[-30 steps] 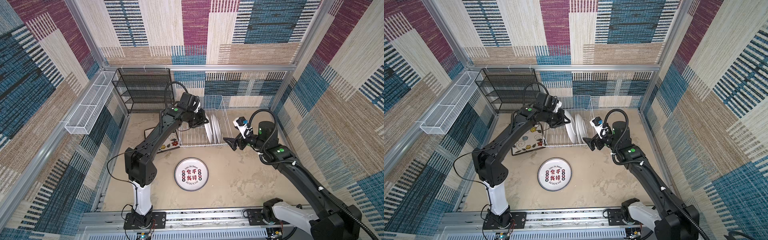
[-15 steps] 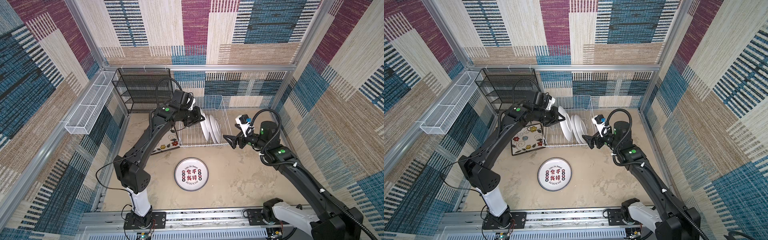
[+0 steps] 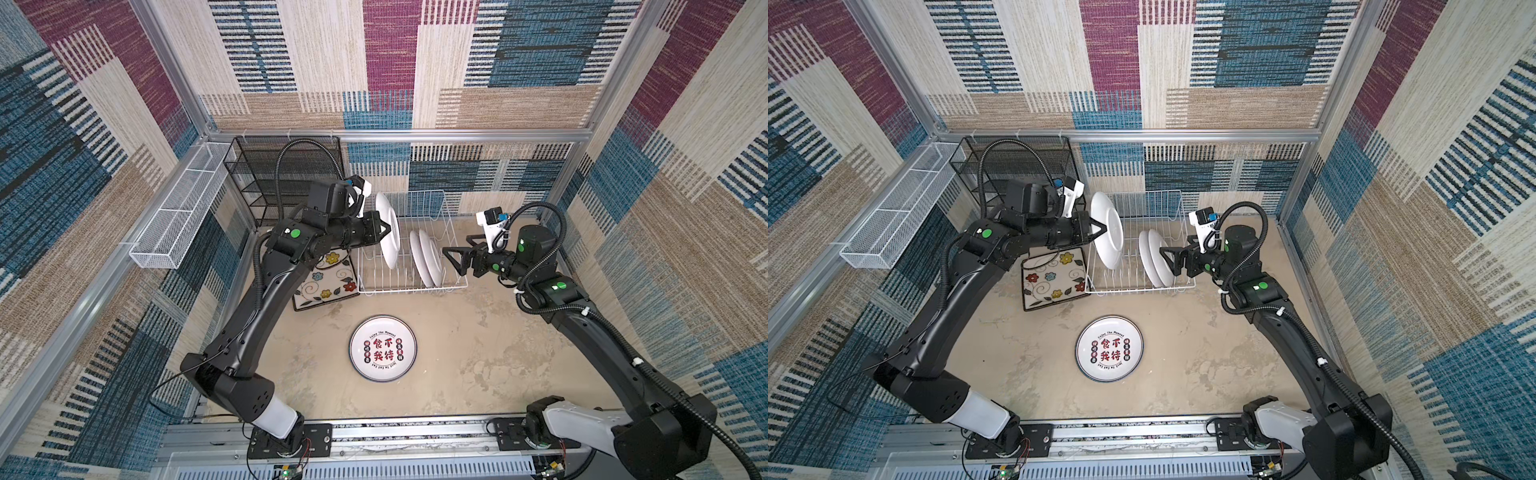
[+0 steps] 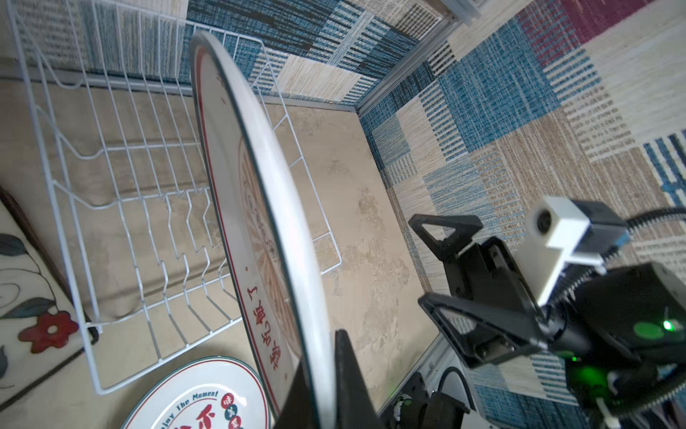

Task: Unload the plates from the dish rack
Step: Pick up a plate from the dish rack.

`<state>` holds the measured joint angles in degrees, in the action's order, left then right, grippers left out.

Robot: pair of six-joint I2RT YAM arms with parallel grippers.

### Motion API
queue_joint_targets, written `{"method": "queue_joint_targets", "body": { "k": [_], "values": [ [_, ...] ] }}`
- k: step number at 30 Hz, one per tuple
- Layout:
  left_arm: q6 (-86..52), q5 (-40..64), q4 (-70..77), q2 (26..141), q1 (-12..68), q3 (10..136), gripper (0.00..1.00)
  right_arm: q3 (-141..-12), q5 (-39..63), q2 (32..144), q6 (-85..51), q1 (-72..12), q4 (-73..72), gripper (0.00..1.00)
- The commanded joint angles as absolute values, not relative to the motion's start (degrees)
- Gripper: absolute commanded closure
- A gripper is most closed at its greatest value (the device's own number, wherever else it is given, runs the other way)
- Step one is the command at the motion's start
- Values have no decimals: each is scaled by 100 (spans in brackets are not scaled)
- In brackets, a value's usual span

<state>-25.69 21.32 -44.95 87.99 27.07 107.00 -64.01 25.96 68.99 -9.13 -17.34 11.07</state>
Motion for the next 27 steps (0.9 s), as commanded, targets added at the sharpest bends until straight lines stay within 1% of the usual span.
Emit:
{"method": "queue_joint_targets", "body": {
  "k": [1, 7, 13, 18, 21, 25, 27],
  "values": [
    [-1033, 2021, -4069, 8460, 2702, 10482, 100, -6759, 2663, 7130, -1655, -1740, 1335, 0],
    [438, 1600, -3997, 7823, 2731, 9751, 100, -7427, 3045, 7580, -2360, -1736, 1534, 0],
    [2126, 997, -3242, 7020, 3045, 8537, 100, -7940, 3466, 7948, -3032, -1738, 1526, 1],
    [3428, 120, -2674, 6625, 3539, 7706, 100, -8229, 3822, 8198, -3393, -1741, 1589, 4],
    [4198, -696, -2357, 6611, 3923, 7344, 100, -8339, 3925, 8318, -3506, -1748, 1712, 6],
    [5342, -1714, -1453, 6655, 4405, 6670, 100, -8388, 3995, 8443, -3546, -1784, 1843, 9],
    [5798, -2026, -974, 6679, 4568, 6383, 100, -8394, 3999, 8496, -3568, -1816, 1912, 11]
  ]
}}
